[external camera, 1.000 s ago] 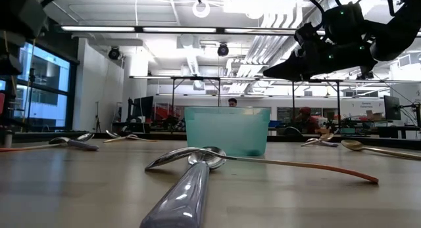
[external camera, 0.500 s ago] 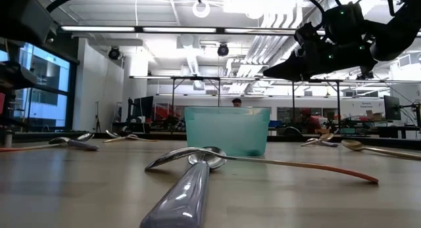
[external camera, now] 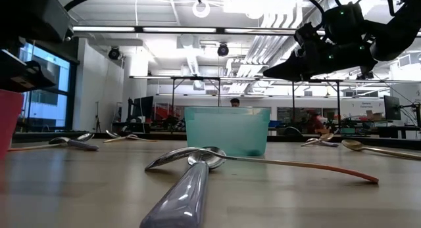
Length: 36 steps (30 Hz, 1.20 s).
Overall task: Sort silverware by color (type)
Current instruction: Adjust the red bin, then put the orange spoon into the red bin
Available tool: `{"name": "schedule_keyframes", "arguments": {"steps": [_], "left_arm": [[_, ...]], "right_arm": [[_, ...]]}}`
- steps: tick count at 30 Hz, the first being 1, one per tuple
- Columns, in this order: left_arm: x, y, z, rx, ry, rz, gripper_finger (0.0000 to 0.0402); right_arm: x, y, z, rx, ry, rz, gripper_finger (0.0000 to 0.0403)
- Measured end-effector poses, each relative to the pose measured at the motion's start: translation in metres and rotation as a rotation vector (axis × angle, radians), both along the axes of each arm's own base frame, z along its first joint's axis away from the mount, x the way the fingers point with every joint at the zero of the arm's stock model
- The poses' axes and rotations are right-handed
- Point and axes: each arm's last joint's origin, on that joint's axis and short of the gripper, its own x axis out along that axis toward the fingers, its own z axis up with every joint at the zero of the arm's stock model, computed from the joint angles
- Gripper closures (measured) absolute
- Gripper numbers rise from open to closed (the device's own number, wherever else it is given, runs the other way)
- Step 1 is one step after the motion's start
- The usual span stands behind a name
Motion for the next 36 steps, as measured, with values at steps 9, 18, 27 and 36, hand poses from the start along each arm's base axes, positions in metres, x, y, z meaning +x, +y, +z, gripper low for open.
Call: {"name": "schedule_keyframes", "arguments": {"steps": [9, 18, 27, 36], "left_arm": [[0.001, -0.004, 0.014, 0.024, 0.043, -0.028, 0.0401], [0.008, -0.012, 0.046, -0.013, -0.066, -0.176, 0.0401], [0.021, 0.013, 0.08, -0.01, -0.323, -0.308, 0.0401], [0.047, 0.059, 0.083, 0.11, -0.415, -0.3, 0.0401]], "right_arm": [[0.0, 0.0, -0.001, 0.001, 0.005, 0.0, 0.0403], [0.0, 0.0, -0.001, 0.004, 0.014, 0.0, 0.0403], [0.0, 0.0, -0.002, 0.004, 0.015, 0.0, 0.0403], [0.0, 0.0, -0.002, 0.005, 0.019, 0.0, 0.0403]]}}
